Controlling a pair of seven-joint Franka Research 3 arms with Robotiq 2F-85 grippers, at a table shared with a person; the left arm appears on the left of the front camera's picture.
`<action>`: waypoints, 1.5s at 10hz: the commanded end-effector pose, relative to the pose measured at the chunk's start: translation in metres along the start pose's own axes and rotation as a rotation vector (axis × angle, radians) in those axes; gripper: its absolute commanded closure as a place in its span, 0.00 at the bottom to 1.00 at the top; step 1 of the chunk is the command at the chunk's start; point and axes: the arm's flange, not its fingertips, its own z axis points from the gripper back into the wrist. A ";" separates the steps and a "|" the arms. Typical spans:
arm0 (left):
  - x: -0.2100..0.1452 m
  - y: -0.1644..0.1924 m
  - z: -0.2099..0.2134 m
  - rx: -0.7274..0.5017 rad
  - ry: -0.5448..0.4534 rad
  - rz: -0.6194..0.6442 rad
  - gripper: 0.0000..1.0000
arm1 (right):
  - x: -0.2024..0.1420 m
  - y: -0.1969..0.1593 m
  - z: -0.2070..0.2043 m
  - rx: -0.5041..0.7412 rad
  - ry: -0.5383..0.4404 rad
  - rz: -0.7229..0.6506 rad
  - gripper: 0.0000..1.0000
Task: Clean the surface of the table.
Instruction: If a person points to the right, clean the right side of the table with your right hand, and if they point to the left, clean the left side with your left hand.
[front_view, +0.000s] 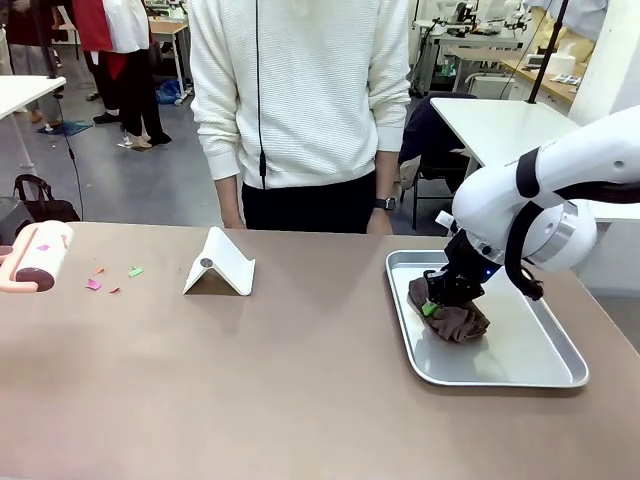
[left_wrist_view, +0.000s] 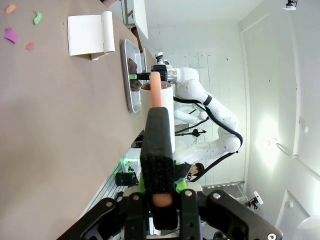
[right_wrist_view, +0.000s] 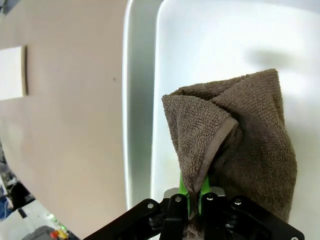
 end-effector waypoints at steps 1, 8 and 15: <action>-0.003 -0.004 -0.001 -0.001 0.003 0.005 1.00 | 0.004 -0.013 -0.002 -0.078 -0.016 -0.050 0.93; -0.003 -0.004 -0.001 -0.001 0.003 0.005 1.00 | 0.005 -0.087 0.013 -0.104 -0.061 -0.301 0.93; -0.003 -0.004 -0.001 -0.001 0.003 0.005 1.00 | -0.002 -0.126 0.038 0.007 -0.155 -0.443 0.93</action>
